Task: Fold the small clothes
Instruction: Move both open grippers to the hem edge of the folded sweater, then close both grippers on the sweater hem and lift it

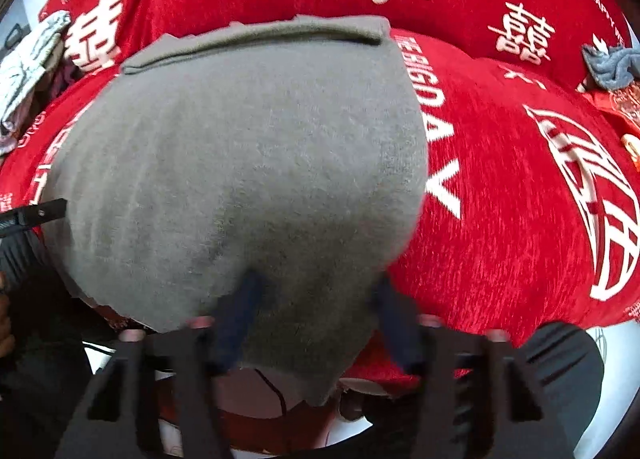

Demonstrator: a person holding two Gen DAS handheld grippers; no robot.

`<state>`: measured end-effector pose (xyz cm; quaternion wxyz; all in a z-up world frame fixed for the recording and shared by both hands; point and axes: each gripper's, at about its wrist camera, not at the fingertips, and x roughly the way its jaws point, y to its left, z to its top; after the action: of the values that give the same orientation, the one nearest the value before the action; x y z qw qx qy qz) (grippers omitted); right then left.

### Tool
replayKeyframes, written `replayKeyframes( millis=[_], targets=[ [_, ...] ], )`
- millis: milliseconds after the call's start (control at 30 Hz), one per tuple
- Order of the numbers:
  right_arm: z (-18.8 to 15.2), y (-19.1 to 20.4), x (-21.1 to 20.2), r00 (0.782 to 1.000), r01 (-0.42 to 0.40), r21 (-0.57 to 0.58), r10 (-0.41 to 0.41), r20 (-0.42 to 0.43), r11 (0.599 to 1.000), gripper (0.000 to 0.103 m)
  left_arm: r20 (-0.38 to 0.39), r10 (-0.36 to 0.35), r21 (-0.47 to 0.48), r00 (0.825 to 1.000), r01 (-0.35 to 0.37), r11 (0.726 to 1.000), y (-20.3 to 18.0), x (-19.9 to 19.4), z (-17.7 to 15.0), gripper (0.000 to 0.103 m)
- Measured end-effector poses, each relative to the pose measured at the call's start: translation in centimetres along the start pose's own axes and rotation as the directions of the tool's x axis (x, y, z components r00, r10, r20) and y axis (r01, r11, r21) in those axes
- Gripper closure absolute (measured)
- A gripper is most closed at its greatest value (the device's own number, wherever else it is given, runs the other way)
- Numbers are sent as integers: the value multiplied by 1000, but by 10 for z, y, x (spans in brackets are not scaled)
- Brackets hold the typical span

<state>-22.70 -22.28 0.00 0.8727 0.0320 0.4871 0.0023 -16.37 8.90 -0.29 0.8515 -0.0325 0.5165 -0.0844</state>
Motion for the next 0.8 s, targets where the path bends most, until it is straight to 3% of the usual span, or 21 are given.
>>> replayKeyframes(
  millis=[33,100,167,367,500,667,800],
  targets=[
    [1,0,-1,1000,-18,1,18,2,1000,80,5,-5,6,1000,5,1000,-2,-2,0,62],
    [3,-3,-3,998,-56,15,56,5,998,88,6,-28,6,1000,28,1000,-3,-6,2,84],
    [6,-11,-9,991,-134,50,133,24,990,90,11,-39,2,999,39,999,-2,-10,5,89],
    [24,-32,-33,946,-310,124,293,141,943,90,89,-92,-2,992,93,996,-1,-35,33,89],
    [53,-39,-35,930,-326,135,292,222,936,90,164,-84,6,983,84,996,-4,-41,74,89],
    [99,-42,-16,926,-314,173,261,271,934,90,178,-64,-26,982,69,997,0,-13,125,89],
    [114,-38,10,946,-274,171,234,225,946,90,135,-24,-61,990,33,998,10,13,138,89]
  ],
)
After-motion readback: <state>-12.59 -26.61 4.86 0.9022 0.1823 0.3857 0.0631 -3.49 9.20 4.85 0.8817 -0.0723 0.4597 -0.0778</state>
